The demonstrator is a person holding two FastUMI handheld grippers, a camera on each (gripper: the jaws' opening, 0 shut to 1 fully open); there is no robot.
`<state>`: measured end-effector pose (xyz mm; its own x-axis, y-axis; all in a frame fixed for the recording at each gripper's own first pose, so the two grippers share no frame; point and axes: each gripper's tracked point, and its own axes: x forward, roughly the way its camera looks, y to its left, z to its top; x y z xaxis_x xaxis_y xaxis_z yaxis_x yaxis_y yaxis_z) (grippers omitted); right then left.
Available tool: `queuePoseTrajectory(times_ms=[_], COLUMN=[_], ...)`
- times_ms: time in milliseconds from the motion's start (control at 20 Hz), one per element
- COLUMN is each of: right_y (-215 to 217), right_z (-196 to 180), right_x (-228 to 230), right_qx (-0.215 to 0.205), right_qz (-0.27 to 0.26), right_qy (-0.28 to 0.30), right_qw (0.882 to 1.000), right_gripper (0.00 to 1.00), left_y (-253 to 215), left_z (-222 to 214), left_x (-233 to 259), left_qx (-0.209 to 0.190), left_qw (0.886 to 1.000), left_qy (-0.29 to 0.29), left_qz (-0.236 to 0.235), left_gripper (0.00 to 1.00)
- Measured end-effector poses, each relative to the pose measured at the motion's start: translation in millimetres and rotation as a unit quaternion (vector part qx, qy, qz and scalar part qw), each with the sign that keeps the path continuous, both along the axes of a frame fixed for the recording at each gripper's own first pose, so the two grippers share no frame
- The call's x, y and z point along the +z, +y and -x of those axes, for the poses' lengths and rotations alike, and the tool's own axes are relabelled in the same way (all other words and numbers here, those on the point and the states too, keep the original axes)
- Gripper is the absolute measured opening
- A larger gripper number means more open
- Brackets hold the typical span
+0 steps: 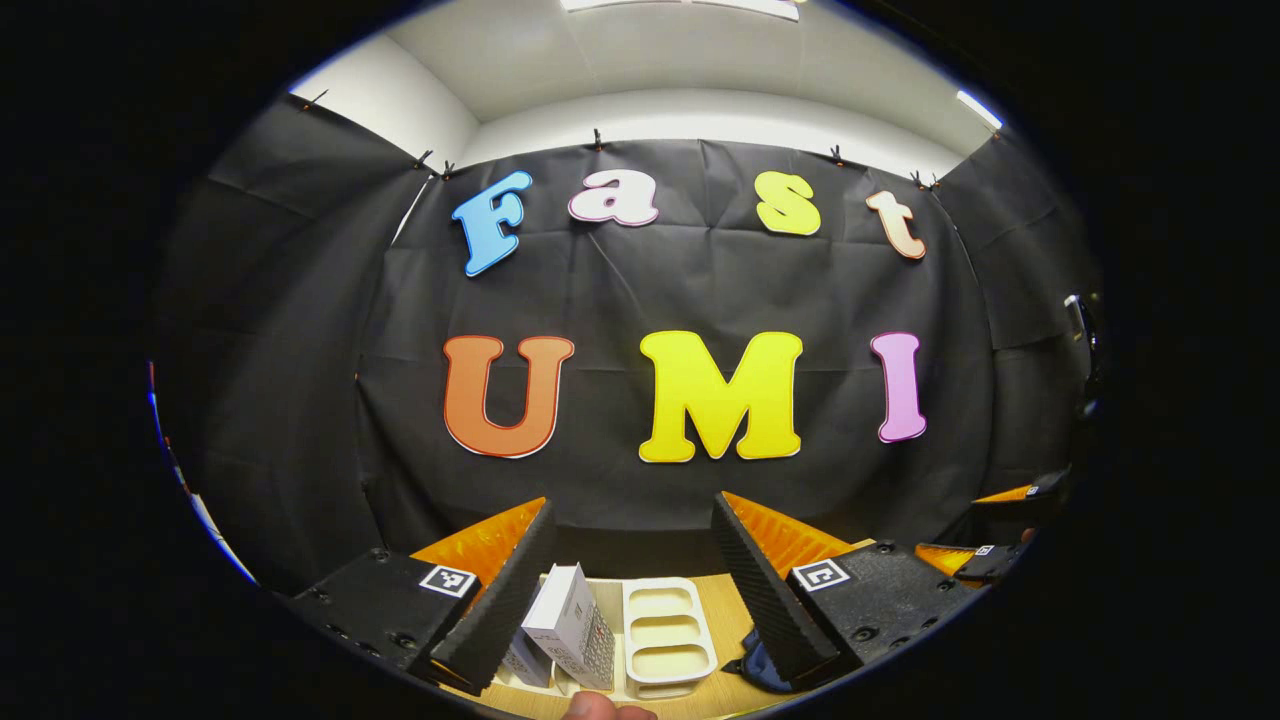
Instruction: Open the schoolbag, grab two books from the bookshelf and put them into the schoolbag.
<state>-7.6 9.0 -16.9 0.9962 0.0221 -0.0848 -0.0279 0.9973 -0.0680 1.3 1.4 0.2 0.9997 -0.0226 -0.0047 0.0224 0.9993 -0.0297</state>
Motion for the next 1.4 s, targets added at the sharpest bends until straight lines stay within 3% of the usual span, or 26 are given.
queuePoseTrajectory(times_ms=[350,700,1050,1400], right_y=[48.0,81.5,85.3,76.4], right_z=[-6.3,-13.0,-26.7,-47.9], right_x=[-62.3,-164.1,-262.3,-312.3], right_qx=[0.085,0.134,0.108,0.046], right_qz=[0.049,0.087,0.152,0.21], right_qy=[0.098,0.253,0.355,0.381], right_qw=[0.99,0.954,0.916,0.899], right_gripper=[0.96,0.99,0.96,0.99], left_y=[13.5,51.9,91.5,116.7], left_z=[8.4,25.5,46.5,61.2], left_x=[1.8,-5.3,-11.6,-17.6], left_qx=[0.021,0.068,0.116,0.147], left_qw=[1.0,0.998,0.993,0.988], left_qy=[0.002,0.012,0.024,0.034], left_qz=[-0.008,-0.005,-0.01,-0.015], left_gripper=[0.98,0.98,0.99,0.98])
